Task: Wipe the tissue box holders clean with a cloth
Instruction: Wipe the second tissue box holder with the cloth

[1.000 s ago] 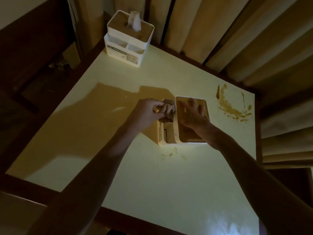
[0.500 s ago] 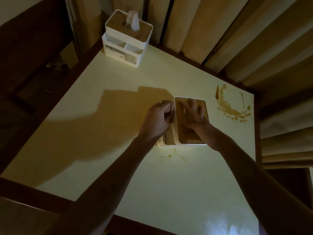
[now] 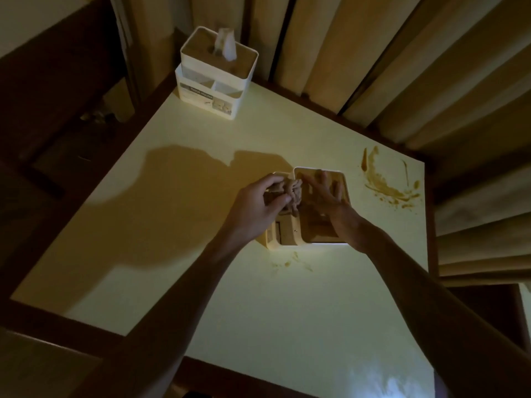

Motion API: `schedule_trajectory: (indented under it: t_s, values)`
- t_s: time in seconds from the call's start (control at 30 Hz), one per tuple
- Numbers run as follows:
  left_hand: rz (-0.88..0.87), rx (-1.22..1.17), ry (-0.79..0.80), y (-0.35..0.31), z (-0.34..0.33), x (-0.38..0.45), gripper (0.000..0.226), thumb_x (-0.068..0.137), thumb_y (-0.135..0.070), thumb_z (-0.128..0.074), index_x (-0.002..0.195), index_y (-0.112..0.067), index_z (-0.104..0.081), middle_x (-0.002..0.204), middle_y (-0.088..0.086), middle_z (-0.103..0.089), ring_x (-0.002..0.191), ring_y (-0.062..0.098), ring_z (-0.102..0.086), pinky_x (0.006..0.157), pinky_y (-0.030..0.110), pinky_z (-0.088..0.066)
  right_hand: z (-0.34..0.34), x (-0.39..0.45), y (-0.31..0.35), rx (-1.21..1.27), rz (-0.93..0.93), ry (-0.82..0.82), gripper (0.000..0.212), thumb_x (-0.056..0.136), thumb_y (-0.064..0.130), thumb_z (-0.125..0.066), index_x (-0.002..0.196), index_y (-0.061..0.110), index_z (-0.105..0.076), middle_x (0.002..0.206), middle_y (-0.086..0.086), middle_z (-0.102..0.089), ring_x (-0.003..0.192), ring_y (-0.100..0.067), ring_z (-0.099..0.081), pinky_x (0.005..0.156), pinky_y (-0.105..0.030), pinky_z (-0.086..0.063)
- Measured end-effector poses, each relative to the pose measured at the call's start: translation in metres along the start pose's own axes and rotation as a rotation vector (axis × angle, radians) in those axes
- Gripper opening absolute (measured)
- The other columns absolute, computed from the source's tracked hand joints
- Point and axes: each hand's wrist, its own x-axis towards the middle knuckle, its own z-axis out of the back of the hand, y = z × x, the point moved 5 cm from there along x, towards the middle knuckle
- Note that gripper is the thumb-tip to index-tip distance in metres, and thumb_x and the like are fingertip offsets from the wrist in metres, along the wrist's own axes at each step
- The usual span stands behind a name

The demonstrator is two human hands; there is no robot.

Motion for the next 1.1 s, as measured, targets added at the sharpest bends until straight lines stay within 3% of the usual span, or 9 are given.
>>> schedule_trajectory:
  t_s: [0.13,0.27,0.43,0.53,0.67,0.8,0.9,1.0,1.1]
  values:
    - [0.128,-0.082,-0.04,0.004,-0.002,-0.025,0.023,0.087,-0.021,-0.065,0.11,-0.015,-0.064,0.104,-0.003,-0.066,0.094,0.004,-0.062,0.079,0.024,-0.055,0.003,-0.004,-0.002,0.031,0.041,-0.02,0.039,0.103,0.035,-0.028,0.126,0.064,-0.017,0.157,0.016,0.013,0.144,-0.016,0.021,0.117,-0.054,-0.004]
    - [0.102,-0.07,-0.095,-0.001,-0.01,-0.046,0.017,0.088,-0.018,-0.065,0.102,-0.008,-0.063,0.089,-0.004,-0.064,0.079,-0.009,-0.059,0.064,0.006,-0.044,0.002,-0.001,-0.006,0.308,0.003,-0.023,0.045,0.101,0.03,-0.038,0.112,0.074,-0.04,0.158,0.014,0.005,0.147,-0.02,0.008,0.116,-0.054,-0.02]
    - [0.024,-0.061,-0.27,0.002,-0.015,-0.051,0.009,0.086,-0.021,-0.069,0.089,-0.016,-0.062,0.085,-0.006,-0.058,0.078,0.005,-0.056,0.067,0.017,-0.049,0.0,0.001,-0.012,0.379,0.03,-0.006,0.039,0.099,0.032,-0.043,0.114,0.068,-0.046,0.158,0.016,0.008,0.147,-0.018,0.009,0.116,-0.055,-0.019]
    - [0.042,0.059,-0.201,0.008,-0.025,-0.049,0.008,0.088,-0.022,-0.066,0.092,-0.015,-0.066,0.09,-0.003,-0.063,0.084,0.004,-0.055,0.071,0.012,-0.042,0.001,-0.001,-0.014,0.282,0.032,-0.042,0.036,0.093,0.046,-0.046,0.111,0.077,-0.041,0.157,0.017,0.005,0.147,-0.019,0.005,0.115,-0.057,-0.018]
    - [-0.15,0.489,-0.137,0.006,-0.036,-0.052,0.01,0.086,-0.015,-0.067,0.091,-0.007,-0.067,0.089,0.01,-0.07,0.083,0.029,-0.059,0.074,0.033,-0.051,0.0,-0.002,-0.017,0.254,0.075,-0.023,0.037,0.088,0.05,-0.045,0.11,0.079,-0.037,0.156,0.022,0.008,0.146,-0.015,0.013,0.116,-0.057,-0.009]
    - [0.022,0.417,0.089,0.012,-0.041,-0.041,0.015,0.092,-0.018,-0.05,0.077,-0.015,-0.054,0.081,0.005,-0.065,0.074,0.022,-0.059,0.074,0.038,-0.055,0.0,-0.003,-0.016,0.208,0.09,0.001,0.037,0.086,0.052,-0.043,0.109,0.079,-0.037,0.156,0.02,0.01,0.145,-0.014,0.017,0.116,-0.056,-0.003]
    - [0.049,0.366,0.169,0.008,-0.035,-0.03,0.019,0.086,-0.015,-0.057,0.067,-0.015,-0.054,0.065,-0.001,-0.059,0.062,0.016,-0.057,0.059,0.03,-0.047,-0.001,-0.001,-0.012,0.167,0.085,-0.023,0.038,0.095,0.046,-0.038,0.101,0.083,-0.034,0.156,0.019,0.006,0.146,-0.015,0.014,0.116,-0.056,-0.003]
    - [-0.022,0.35,0.155,-0.002,-0.022,-0.022,0.034,0.08,-0.025,-0.061,0.055,-0.024,-0.039,0.049,-0.012,-0.037,0.046,0.003,-0.036,0.051,0.019,-0.027,-0.001,-0.003,-0.012,0.155,0.073,-0.017,0.036,0.091,0.049,-0.039,0.103,0.083,-0.035,0.154,0.024,0.0,0.147,-0.016,0.009,0.116,-0.056,-0.004]
    - [0.02,0.379,0.065,0.003,-0.022,-0.022,0.033,0.09,-0.025,-0.059,0.062,-0.023,-0.043,0.051,-0.012,-0.038,0.05,0.005,-0.038,0.049,0.016,-0.022,-0.002,-0.005,-0.01,0.133,0.066,0.011,0.034,0.09,0.05,-0.041,0.107,0.079,-0.038,0.158,0.018,0.0,0.147,-0.017,0.007,0.116,-0.057,-0.004]
